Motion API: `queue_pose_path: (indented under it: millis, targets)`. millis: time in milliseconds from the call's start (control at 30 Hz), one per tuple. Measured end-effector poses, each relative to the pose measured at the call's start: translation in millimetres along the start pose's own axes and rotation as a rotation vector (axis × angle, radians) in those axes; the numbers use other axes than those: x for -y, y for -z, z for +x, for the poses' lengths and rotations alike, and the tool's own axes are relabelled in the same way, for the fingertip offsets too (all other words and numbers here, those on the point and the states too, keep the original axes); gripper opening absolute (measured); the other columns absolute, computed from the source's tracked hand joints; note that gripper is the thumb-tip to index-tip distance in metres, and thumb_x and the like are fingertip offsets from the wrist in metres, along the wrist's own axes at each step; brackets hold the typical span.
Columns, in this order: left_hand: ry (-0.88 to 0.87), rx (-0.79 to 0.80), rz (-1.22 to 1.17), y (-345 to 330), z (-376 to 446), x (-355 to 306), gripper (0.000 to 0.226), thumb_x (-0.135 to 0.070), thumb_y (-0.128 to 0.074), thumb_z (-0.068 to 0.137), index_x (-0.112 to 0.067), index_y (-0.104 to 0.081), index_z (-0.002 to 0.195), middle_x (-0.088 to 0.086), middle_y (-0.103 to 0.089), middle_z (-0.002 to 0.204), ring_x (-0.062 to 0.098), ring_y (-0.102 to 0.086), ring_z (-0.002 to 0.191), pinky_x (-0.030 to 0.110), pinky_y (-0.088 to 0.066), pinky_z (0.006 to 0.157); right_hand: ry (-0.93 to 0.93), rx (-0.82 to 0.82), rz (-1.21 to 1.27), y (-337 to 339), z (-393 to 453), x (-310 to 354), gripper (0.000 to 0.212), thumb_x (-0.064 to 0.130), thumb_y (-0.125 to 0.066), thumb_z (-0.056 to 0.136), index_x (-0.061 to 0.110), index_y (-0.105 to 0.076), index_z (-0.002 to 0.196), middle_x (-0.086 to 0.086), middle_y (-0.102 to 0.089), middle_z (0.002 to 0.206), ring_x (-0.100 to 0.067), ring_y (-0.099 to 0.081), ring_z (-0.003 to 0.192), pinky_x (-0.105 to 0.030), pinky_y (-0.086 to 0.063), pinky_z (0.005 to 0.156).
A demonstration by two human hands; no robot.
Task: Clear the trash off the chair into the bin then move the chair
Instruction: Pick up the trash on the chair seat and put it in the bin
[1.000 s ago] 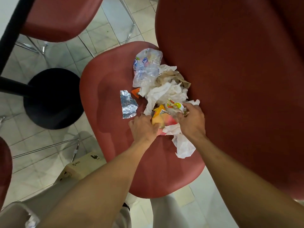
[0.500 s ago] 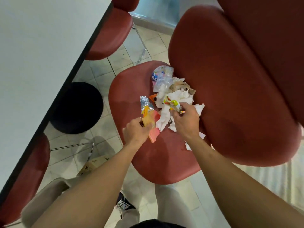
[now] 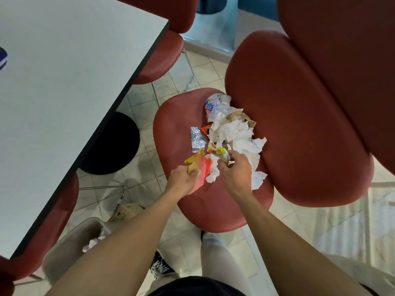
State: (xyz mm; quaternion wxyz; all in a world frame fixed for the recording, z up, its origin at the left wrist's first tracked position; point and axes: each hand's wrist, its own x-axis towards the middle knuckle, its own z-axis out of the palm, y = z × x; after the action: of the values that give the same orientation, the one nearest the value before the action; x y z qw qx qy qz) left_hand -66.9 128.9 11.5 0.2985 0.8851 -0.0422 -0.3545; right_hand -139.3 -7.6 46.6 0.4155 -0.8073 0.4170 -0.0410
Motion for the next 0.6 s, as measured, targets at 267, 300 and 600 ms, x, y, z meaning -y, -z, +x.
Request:
queue_pose_path:
  millis: [267,300,600]
  targets:
    - [-0.023,0.003,-0.049,4,-3,10,0.036,-0.036,-0.052,0.092,-0.016,-0.051,0.062,0.020,-0.066,0.083,0.037,-0.062,0.082,0.035,-0.041,0.064,0.034,0.017,-0.010,0,-9,-1,0.031,0.023,-0.062,0.085,0.026,-0.065,0.116,-0.003,-0.057,0.103,-0.014,-0.057,0.088,-0.030,-0.048,0.082]
    - [-0.023,-0.005,-0.063,8,-4,10,0.035,-0.036,-0.053,0.091,-0.015,-0.053,0.064,0.019,-0.066,0.081,0.036,-0.062,0.081,0.034,-0.042,0.064,0.032,0.026,-0.017,-1,-9,0,0.032,0.023,-0.062,0.084,0.026,-0.064,0.116,-0.002,-0.057,0.103,-0.015,-0.058,0.088,-0.031,-0.048,0.082]
    - [-0.002,-0.173,-0.149,58,-27,50,0.030,-0.031,-0.055,0.093,-0.012,-0.061,0.070,0.013,-0.066,0.076,0.032,-0.061,0.079,0.035,-0.043,0.067,0.141,0.119,-0.023,-36,-31,32,0.020,0.036,-0.061,0.079,0.024,-0.065,0.094,0.002,-0.064,0.093,-0.016,-0.060,0.082,-0.037,-0.052,0.075]
